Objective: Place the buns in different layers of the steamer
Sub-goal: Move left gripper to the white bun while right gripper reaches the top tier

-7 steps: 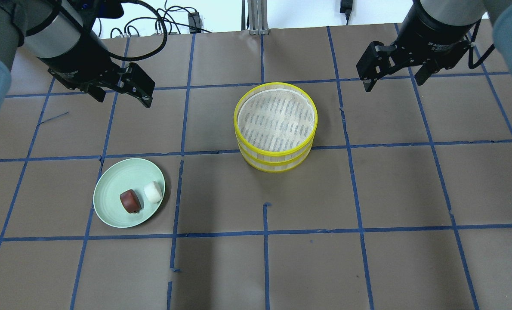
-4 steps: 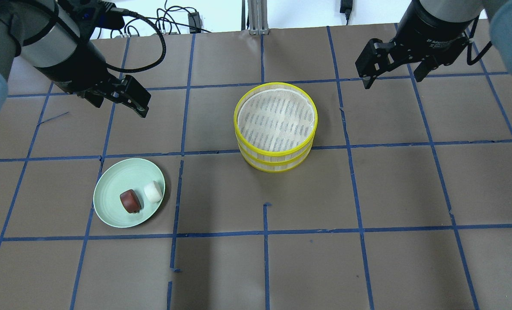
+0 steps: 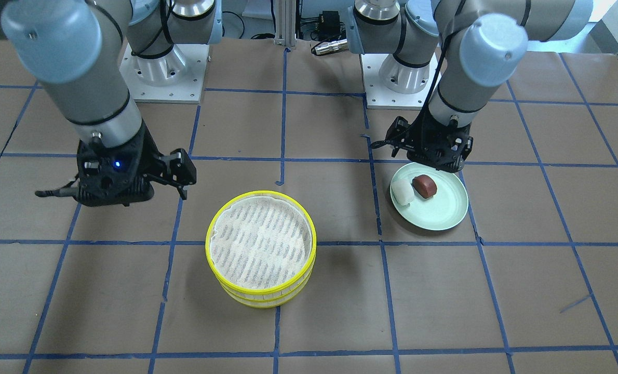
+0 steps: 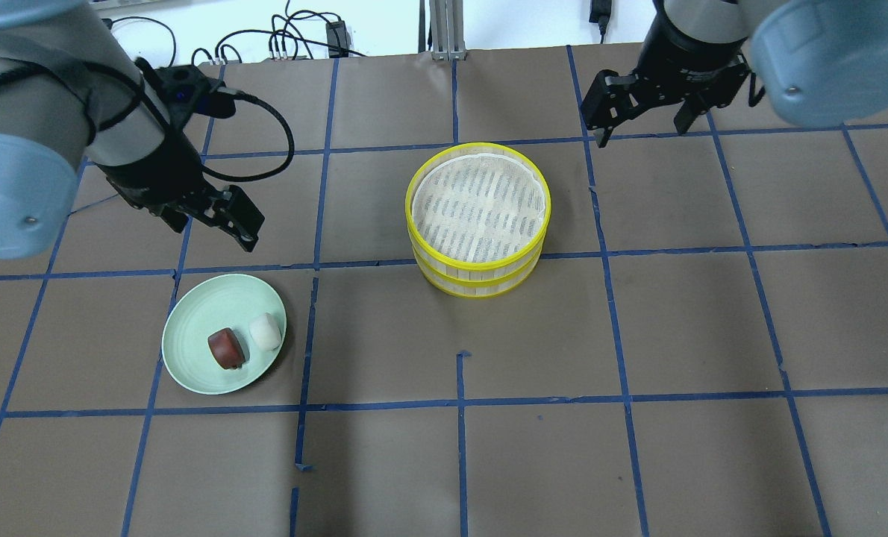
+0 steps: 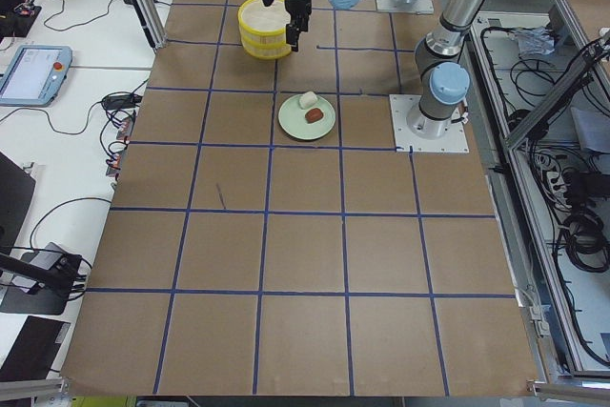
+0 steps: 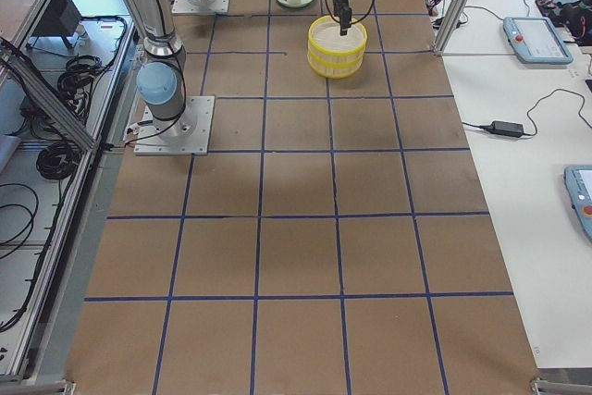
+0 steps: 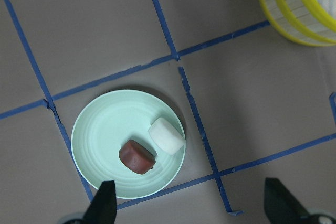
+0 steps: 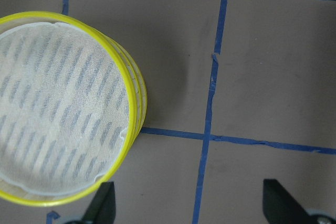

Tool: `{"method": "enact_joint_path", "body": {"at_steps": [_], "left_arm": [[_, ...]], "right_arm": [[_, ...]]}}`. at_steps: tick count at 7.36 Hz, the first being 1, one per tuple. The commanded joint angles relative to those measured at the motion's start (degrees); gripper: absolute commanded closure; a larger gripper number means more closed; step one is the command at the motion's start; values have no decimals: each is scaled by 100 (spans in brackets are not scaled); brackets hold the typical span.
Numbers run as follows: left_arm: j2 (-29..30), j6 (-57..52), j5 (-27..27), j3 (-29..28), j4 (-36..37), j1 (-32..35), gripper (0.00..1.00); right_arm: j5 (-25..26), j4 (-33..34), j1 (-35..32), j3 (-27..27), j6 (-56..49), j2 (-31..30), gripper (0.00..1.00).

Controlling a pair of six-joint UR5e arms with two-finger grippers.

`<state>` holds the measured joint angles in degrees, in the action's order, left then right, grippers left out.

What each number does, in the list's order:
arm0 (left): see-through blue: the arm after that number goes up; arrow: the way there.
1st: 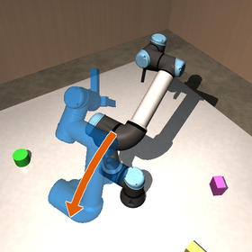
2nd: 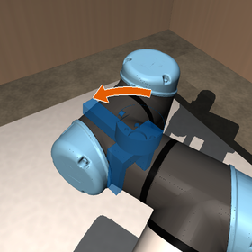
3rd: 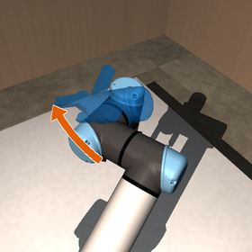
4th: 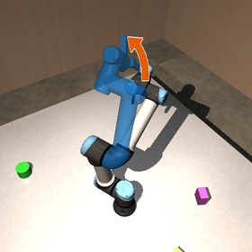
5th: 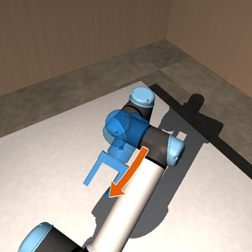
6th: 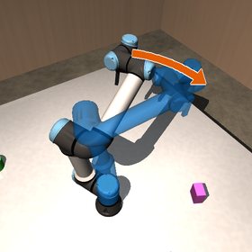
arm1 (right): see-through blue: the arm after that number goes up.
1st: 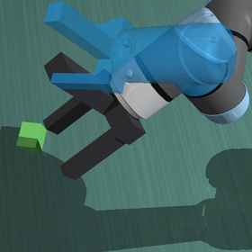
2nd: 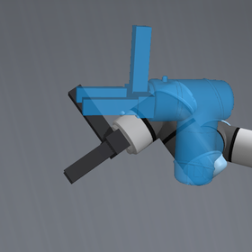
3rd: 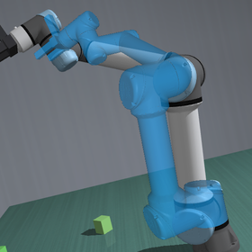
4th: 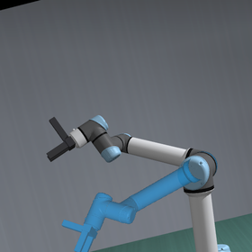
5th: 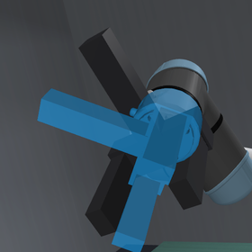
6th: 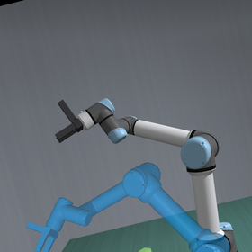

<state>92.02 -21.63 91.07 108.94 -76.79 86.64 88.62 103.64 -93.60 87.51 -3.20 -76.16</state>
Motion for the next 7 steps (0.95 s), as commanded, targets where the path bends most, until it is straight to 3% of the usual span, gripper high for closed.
{"method": "enact_joint_path", "body": {"at_steps": [1,2,3,5,6,7], "left_arm": [[561,-8,68,435,560,-7,1],[745,87,513,566,560,-15,1],[930,271,613,628,586,-7,1],[1071,299,588,629,612,-7,9],[1194,352,570,620,734,2,10],[1247,465,257,629,761,20,10]], "right_arm": [[-12,811,-97,29,171,811,0],[-99,868,-149,64,180,926,8],[-569,973,-176,99,223,1093,17],[-601,1001,-264,283,373,1077,28],[-531,1001,-273,310,286,1103,63],[-513,1001,-264,389,311,1094,85]]}}
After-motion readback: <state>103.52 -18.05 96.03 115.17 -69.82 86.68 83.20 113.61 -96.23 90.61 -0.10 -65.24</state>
